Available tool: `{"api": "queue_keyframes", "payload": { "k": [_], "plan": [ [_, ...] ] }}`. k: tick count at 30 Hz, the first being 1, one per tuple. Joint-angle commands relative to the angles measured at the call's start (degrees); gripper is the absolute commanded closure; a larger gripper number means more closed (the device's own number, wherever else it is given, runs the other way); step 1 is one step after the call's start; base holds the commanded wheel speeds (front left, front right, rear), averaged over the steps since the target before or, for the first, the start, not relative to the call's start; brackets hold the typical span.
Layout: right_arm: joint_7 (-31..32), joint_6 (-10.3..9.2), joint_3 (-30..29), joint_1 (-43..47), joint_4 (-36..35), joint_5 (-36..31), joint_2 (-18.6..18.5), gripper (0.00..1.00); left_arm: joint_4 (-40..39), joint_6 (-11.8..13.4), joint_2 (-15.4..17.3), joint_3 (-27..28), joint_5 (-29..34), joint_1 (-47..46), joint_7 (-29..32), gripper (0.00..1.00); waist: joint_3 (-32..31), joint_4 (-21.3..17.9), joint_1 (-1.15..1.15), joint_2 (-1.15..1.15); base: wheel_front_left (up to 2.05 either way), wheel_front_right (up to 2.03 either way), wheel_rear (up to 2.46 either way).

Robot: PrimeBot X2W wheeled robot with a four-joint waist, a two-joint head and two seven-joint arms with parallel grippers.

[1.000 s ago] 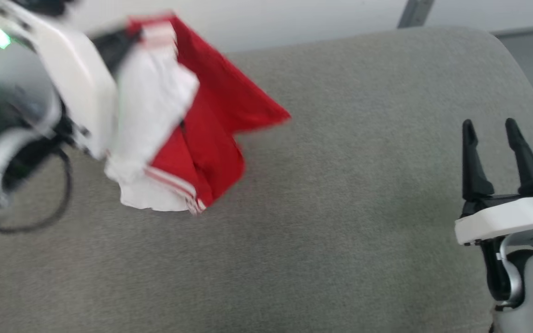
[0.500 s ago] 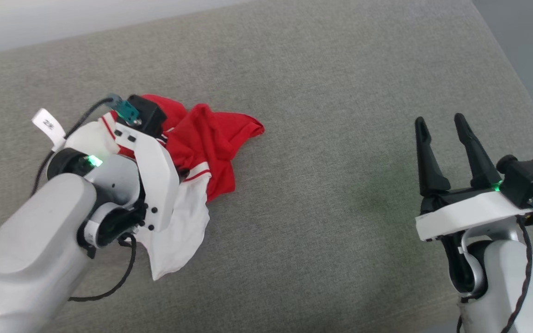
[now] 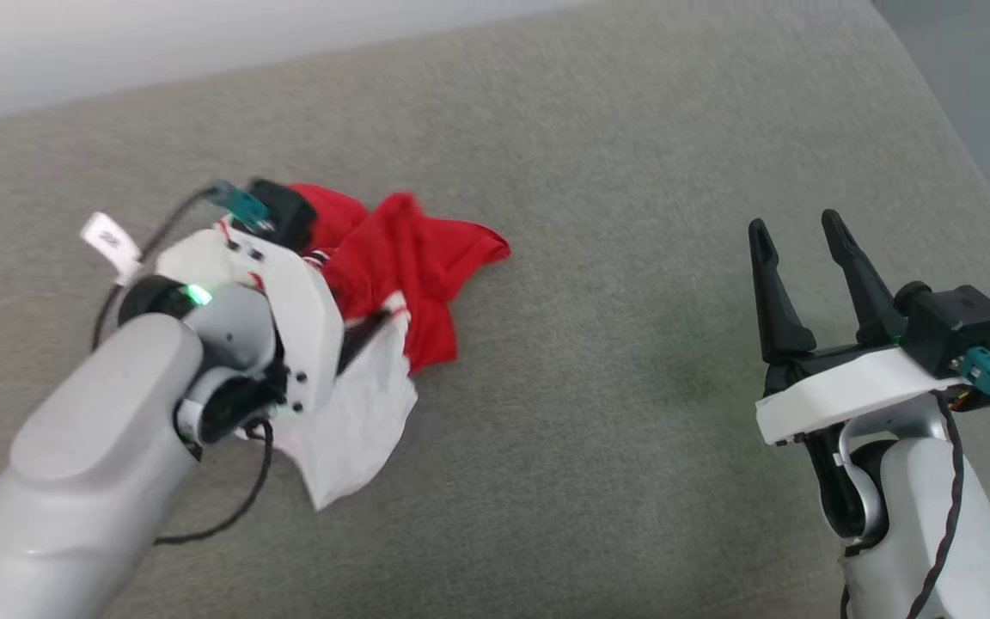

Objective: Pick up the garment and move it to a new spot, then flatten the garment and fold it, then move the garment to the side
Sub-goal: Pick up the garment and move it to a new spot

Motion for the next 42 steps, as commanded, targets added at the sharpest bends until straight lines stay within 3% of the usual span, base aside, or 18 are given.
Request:
{"api": "queue_keyframes", "payload": {
  "k": [1, 8, 13, 21, 28, 35, 42],
  "plan": [
    [0.6, -0.02, -0.1, 0.5, -0.1, -1.0, 0.0, 0.00, -0.7, -0.3, 0.6, 1.3, -0.1, -0.5, -2.1, 0.00, -2.6, 2.2, 0.00, 0.00, 0.00, 0.00, 0.00],
    [2.2, -0.02, -1.5, 2.8, -1.1, -2.8, -0.1, 0.00, -5.2, 0.5, 3.7, 4.2, -0.2, 2.3, -7.5, 0.00, -7.4, 6.4, 0.00, 0.00, 0.00, 0.00, 0.00],
    [3.3, -0.02, -1.8, 5.1, -2.0, -3.2, -0.8, 0.00, -10.9, 1.6, 8.1, 7.1, 1.6, 6.5, -14.9, 0.00, -11.1, 9.3, 0.00, 0.00, 0.00, 0.00, 0.00],
    [4.7, -0.02, -1.5, 8.7, -2.7, -2.3, -1.7, 0.00, -19.3, 7.1, 15.2, 13.6, 3.0, 19.0, -30.2, 0.00, -15.7, 12.7, 0.00, 0.00, 0.00, 0.00, 0.00],
    [4.1, -0.02, -1.5, 10.5, -3.1, -2.2, -2.0, 0.00, -23.8, 11.7, 19.0, 19.0, 2.1, 32.2, -42.2, 0.00, -16.6, 14.1, 0.00, 0.00, 0.00, 0.00, 0.00],
    [3.4, -0.02, -1.7, 12.2, -2.6, -2.0, -2.3, 0.00, -25.2, 13.8, 18.0, 24.0, 0.7, 43.3, -48.0, 0.00, -17.1, 15.1, 0.00, 0.00, 0.00, 0.00, 0.00],
    [2.7, -0.02, -2.5, 13.7, -2.6, -2.6, -2.0, 0.00, -26.0, 11.4, 11.7, 33.5, 6.1, 51.4, -48.6, 0.00, -17.3, 16.1, 0.00, 0.00, 0.00, 0.00, 0.00]
  ]
}}
